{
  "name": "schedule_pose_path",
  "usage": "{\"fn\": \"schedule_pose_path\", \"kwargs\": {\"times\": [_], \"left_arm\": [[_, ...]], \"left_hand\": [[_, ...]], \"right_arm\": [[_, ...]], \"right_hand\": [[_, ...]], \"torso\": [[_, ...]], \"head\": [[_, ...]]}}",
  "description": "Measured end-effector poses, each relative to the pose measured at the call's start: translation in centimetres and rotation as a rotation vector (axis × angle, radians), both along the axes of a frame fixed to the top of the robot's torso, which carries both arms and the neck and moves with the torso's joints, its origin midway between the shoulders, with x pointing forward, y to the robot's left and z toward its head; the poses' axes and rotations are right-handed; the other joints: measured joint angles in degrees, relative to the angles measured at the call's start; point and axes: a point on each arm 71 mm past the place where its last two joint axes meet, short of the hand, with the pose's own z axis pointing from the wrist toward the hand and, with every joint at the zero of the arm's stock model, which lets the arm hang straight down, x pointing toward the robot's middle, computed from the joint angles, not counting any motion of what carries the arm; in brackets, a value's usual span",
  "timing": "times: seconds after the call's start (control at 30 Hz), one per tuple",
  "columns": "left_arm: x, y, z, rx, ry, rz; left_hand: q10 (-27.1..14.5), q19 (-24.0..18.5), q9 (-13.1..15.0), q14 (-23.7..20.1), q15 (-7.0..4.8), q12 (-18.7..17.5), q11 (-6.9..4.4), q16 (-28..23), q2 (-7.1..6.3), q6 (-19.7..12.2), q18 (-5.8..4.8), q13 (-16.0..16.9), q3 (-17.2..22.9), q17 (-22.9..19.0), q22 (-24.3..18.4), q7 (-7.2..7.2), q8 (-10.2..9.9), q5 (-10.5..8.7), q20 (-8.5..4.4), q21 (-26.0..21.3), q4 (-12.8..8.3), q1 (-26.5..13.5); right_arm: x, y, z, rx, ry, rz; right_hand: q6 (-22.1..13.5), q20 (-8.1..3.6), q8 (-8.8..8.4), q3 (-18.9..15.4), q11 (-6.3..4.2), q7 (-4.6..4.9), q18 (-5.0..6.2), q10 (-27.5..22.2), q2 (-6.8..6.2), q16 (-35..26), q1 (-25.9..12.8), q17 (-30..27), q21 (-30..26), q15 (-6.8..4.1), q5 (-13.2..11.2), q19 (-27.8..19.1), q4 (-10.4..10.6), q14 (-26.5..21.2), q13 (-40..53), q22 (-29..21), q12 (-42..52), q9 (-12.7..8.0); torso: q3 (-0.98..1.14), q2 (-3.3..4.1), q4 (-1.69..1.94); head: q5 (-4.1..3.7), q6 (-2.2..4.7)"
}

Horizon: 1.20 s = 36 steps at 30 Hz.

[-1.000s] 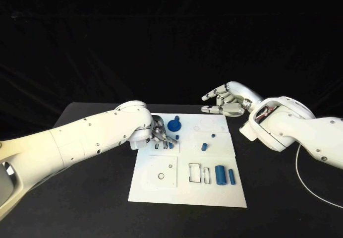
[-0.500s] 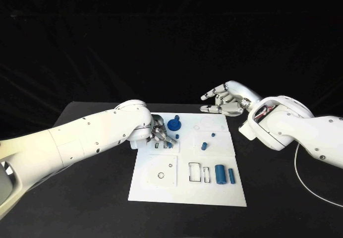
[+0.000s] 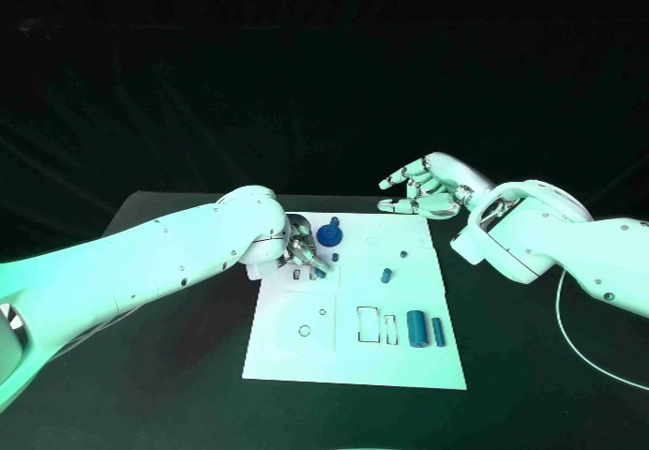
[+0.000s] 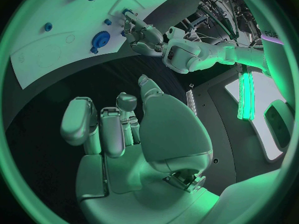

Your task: Assemble the parts on the task board

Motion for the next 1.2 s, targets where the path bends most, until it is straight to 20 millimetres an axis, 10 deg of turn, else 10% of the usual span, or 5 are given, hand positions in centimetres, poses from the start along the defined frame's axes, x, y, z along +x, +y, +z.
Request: {"fn": "schedule_pose_path", "kwargs": {"times": [0.17,0.3,0.43,1.2], "left_arm": [[0.0,0.2,-0.1,0.003,0.006,0.0],[-0.1,0.5,-0.3,0.006,0.009,0.003],[-0.2,0.8,-0.3,0.006,0.006,0.011],[-0.3,1.4,-0.1,-0.002,-0.056,0.045]], "left_hand": [[-0.2,0.0,-0.2,0.0,0.01,-0.7,0.18,0.0,-3.03,0.3,0.0,-0.5,5.8,0.0,0.0,0.75,-1.3,1.01,0.0,0.0,4.5,-0.4],[0.1,0.0,1.3,0.1,0.35,-0.7,0.48,0.0,-9.77,0.7,0.0,-0.1,19.3,0.0,0.0,1.15,-1.5,1.46,0.0,0.0,3.4,-5.7],[0.4,0.0,2.4,0.1,0.35,-0.7,0.71,0.0,-12.13,0.7,0.0,-0.1,24.4,0.0,0.0,1.16,-1.1,3.07,0.0,0.0,2.5,-8.0],[1.1,0.4,4.3,0.1,0.35,-0.2,0.76,0.0,-14.09,1.2,-0.89,0.7,29.1,0.0,0.0,1.13,-0.3,6.1,0.41,0.2,0.9,-11.4]], "right_arm": [[0.0,0.0,0.0,-0.001,0.002,0.001],[0.0,0.0,-0.1,-0.002,0.003,0.002],[0.0,0.1,-0.1,-0.003,0.005,0.003],[0.1,0.1,-0.4,-0.008,0.013,0.003]], "right_hand": [[0.0,0.0,0.0,-0.2,-0.19,0.0,0.0,0.2,0.31,0.0,-0.3,0.0,-0.1,0.0,0.0,0.0,0.2,0.0,0.1,0.0,0.1,0.0],[0.0,0.0,0.0,-0.2,-0.19,0.0,0.0,0.2,0.31,0.0,-0.3,0.0,-0.2,0.0,0.0,0.0,0.2,0.0,0.5,0.0,0.6,0.0],[0.0,0.0,0.0,-0.2,-0.4,0.0,0.0,0.4,0.31,0.0,-0.3,0.1,-0.2,0.0,0.0,0.0,0.2,0.0,0.7,0.0,0.9,0.0],[0.0,0.0,0.23,-0.4,-0.39,0.0,0.0,0.4,0.61,0.0,-0.6,0.1,-0.2,0.0,0.2,0.0,0.7,0.0,0.9,0.0,1.1,0.0]], "torso": [[0.0,0.0,0.04],[0.0,0.0,0.07],[0.03,0.02,0.07],[0.03,0.05,0.16]], "head": [[-0.09,-0.03],[-0.12,0.07],[-0.03,0.12],[-0.26,-0.15]]}}
